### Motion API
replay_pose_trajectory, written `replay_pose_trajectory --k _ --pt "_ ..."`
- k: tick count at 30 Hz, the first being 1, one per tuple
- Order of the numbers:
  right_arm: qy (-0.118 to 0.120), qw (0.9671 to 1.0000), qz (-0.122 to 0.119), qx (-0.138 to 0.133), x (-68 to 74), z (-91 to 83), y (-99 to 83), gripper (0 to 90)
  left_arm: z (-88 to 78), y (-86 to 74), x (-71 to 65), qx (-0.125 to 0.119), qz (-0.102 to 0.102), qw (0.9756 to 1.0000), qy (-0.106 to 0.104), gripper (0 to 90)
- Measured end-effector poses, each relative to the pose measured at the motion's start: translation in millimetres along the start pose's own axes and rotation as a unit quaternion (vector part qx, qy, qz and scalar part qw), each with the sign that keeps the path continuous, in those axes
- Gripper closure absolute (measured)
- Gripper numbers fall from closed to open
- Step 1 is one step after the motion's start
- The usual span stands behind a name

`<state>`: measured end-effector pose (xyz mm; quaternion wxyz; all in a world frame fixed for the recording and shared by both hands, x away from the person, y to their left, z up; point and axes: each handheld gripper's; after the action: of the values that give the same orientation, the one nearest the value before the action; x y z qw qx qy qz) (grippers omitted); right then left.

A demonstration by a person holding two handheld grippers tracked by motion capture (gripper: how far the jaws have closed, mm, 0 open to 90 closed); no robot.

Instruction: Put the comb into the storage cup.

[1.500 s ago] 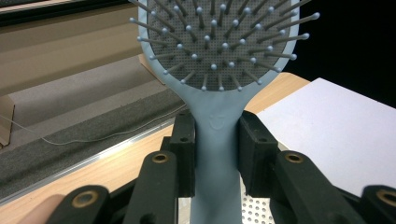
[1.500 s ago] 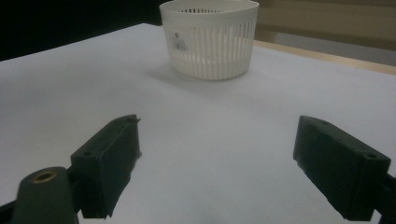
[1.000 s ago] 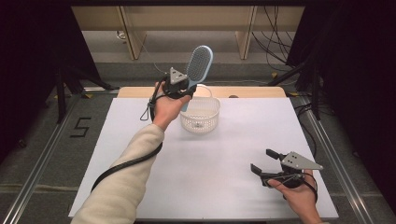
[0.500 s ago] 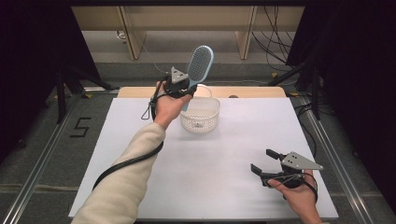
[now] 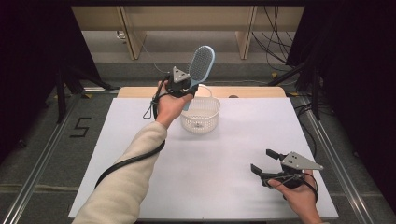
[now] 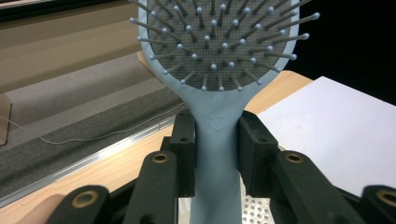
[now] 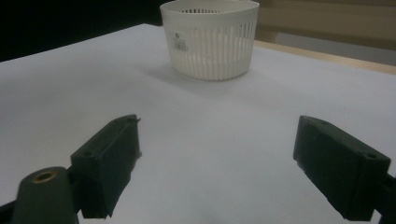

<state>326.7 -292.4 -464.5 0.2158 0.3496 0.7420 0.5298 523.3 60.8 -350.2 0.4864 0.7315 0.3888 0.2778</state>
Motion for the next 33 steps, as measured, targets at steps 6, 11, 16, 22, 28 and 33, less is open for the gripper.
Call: replay_pose_trajectory --k 6,11,16,22,28,33 --pt "0.001 1.0000 -0.002 0.001 -0.2 -0.2 0.0 15.4 1.8 0.8 -1.5 -0.001 0.000 1.0000 -0.001 70.0" --pt "0.000 1.0000 0.001 0.000 0.3 -0.2 0.1 15.4 3.3 1.0 -2.3 0.001 0.001 1.0000 -0.002 70.0" --pt "0.001 1.0000 -0.001 0.001 0.0 -0.3 0.0 15.4 3.8 1.3 -3.4 -0.001 0.002 1.0000 -0.002 70.0" --pt "0.001 1.0000 0.000 0.000 0.1 -0.3 0.1 15.5 5.3 1.7 -3.9 -0.001 0.003 1.0000 -0.002 70.0" --pt "0.000 1.0000 -0.001 0.000 0.0 -0.5 0.1 15.4 7.0 1.3 -4.4 -0.001 0.005 1.0000 -0.003 70.0" --pt "0.000 1.0000 0.000 -0.001 0.2 -0.2 0.0 15.4 8.0 0.4 -4.6 -0.002 0.005 1.0000 -0.004 70.1"
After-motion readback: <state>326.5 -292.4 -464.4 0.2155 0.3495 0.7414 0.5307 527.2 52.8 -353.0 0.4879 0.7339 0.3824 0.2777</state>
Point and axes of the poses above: each handheld gripper's, and its own axes: z roughly forward along the jaws, y roughly out of its top, x roughly to its left
